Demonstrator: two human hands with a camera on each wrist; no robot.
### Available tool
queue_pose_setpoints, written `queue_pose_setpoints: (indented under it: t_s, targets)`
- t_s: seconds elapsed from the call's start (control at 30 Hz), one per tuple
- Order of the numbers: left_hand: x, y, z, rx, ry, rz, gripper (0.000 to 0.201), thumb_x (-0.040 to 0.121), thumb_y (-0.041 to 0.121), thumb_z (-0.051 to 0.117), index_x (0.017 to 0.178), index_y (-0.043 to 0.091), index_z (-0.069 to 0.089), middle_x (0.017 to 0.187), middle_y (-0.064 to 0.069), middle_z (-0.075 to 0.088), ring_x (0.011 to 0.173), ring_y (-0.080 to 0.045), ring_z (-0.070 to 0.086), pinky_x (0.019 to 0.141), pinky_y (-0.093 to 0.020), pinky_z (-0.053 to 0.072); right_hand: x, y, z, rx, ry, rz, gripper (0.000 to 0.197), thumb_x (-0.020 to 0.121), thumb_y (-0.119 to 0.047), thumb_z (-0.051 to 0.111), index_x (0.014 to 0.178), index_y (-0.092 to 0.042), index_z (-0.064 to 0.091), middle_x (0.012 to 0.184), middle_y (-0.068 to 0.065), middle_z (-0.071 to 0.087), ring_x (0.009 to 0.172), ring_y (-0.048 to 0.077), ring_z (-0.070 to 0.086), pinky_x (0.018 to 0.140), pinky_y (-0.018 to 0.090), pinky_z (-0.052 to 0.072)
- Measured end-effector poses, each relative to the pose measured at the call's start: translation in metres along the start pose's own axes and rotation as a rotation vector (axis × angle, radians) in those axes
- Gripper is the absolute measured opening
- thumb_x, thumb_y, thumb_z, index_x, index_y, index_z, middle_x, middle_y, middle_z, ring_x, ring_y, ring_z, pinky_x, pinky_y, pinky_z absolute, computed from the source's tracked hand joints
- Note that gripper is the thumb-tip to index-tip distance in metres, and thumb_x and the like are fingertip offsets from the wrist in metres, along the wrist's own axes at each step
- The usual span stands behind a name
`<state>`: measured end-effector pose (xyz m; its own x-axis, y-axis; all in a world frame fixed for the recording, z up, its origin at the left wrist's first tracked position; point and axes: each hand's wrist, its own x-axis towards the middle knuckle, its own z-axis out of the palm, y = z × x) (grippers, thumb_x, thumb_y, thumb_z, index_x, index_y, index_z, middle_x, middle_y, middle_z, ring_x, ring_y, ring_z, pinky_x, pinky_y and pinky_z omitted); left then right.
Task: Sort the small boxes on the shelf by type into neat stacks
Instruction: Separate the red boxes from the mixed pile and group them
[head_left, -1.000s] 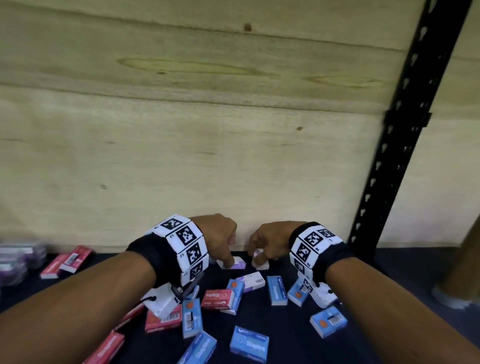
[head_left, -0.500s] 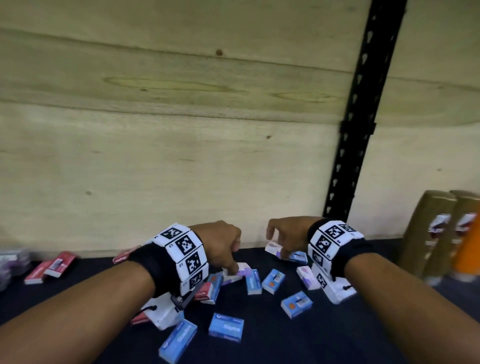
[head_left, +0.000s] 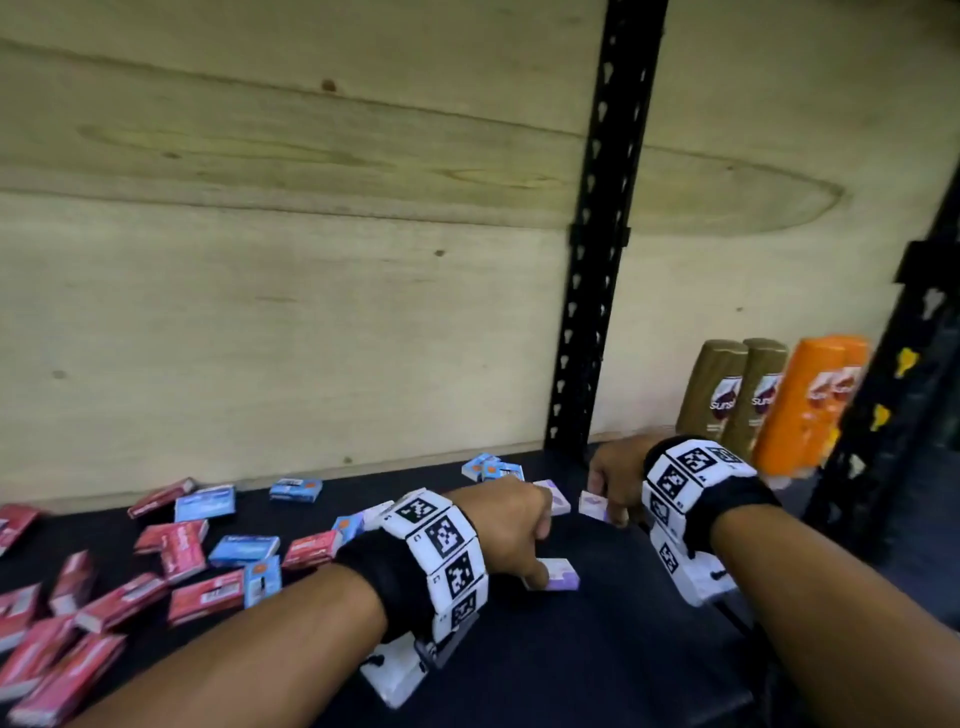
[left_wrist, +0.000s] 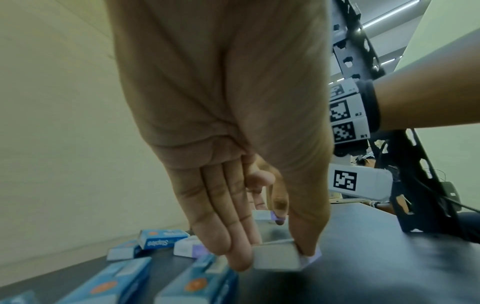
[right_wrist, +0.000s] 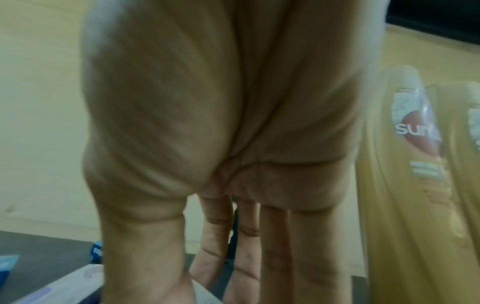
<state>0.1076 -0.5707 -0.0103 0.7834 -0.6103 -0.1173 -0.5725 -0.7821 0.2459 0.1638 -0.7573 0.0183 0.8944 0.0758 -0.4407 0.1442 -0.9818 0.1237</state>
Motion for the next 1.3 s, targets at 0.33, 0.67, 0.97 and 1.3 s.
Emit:
queue_pose_setpoints:
  t_s: [0.33, 0.67, 0.97, 1.3]
  targets:
    - [0.009, 0.014, 0.015, 0.006, 0.008, 0.027, 0.036, 0.074, 0.034, 0.08, 0.09, 0.023, 0.05, 0.097, 0.0, 0.066, 0.087, -0.018, 0.06, 0.08, -0.039, 0.055, -0.018, -0.005, 0.002, 0.023, -0.108, -0.059, 0.045, 0.086, 0.004, 0.066, 0.129, -0.005, 0.058, 0.075, -0.004, 0.059, 0.035, -0.008, 0.052, 0.037, 0.009, 0.04]
    - [-0.015, -0.03, -0.013, 0.029, 0.014, -0.111, 0.037, 0.08, 0.045, 0.074, 0.099, 0.015, 0.066, 0.092, 0.002, 0.069, 0.089, -0.018, 0.064, 0.077, -0.032, 0.051, -0.002, -0.026, -0.004, 0.021, 0.155, -0.081, 0.023, 0.086, -0.015, 0.071, 0.109, -0.016, 0.067, 0.1, -0.004, 0.068, 0.087, 0.013, 0.058, 0.078, 0.024, 0.049]
    - [-0.063, -0.12, -0.036, 0.124, -0.01, -0.452, 0.053, 0.074, 0.059, 0.074, 0.112, 0.025, 0.059, 0.111, 0.003, 0.063, 0.1, -0.018, 0.06, 0.09, -0.036, 0.051, 0.031, -0.093, -0.024, 0.076, 0.235, -0.288, 0.028, 0.082, -0.037, 0.075, 0.107, -0.028, 0.064, 0.098, -0.011, 0.056, 0.092, 0.015, 0.056, 0.077, 0.027, 0.044]
    - [-0.081, -0.143, -0.031, 0.04, -0.11, -0.37, 0.073, 0.071, 0.057, 0.078, 0.13, 0.021, 0.054, 0.122, 0.006, 0.062, 0.106, -0.015, 0.059, 0.093, -0.032, 0.049, 0.054, -0.161, -0.033, 0.061, 0.133, -0.442, 0.046, 0.079, -0.038, 0.079, 0.121, -0.025, 0.063, 0.109, -0.009, 0.06, 0.102, 0.017, 0.059, 0.093, 0.035, 0.049]
